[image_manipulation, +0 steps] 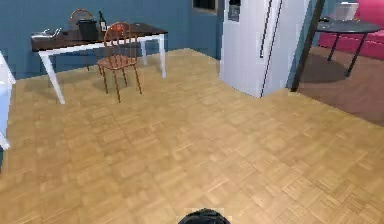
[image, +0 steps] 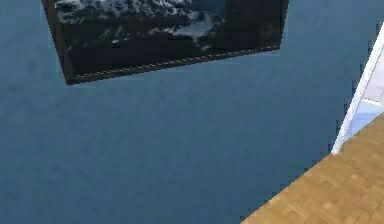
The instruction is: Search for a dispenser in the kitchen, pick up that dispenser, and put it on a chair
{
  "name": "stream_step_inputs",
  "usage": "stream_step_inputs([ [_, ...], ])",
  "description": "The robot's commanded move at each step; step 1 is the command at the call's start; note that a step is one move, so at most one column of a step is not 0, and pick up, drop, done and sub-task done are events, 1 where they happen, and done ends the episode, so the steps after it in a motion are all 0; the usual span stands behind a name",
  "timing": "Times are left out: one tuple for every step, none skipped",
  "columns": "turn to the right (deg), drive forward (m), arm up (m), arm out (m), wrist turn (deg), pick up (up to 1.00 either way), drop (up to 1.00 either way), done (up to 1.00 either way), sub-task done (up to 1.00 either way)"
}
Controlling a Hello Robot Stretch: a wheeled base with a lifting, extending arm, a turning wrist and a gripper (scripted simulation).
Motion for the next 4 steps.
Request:
stream_step_inputs([
  [27.0,0.00,0.00,0.00,0.0,0.00,0.00,0.00,0.00],
  [0.0,0.60,0.00,0.00,0.0,0.00,0.00,0.00,0.00],
  [45.0,0.00,0.00,0.00,0.0,0.00,0.00,0.00,0.00],
  [12.0,0.00,0.00,0.00,0.0,0.00,0.00,0.00,0.00],
])
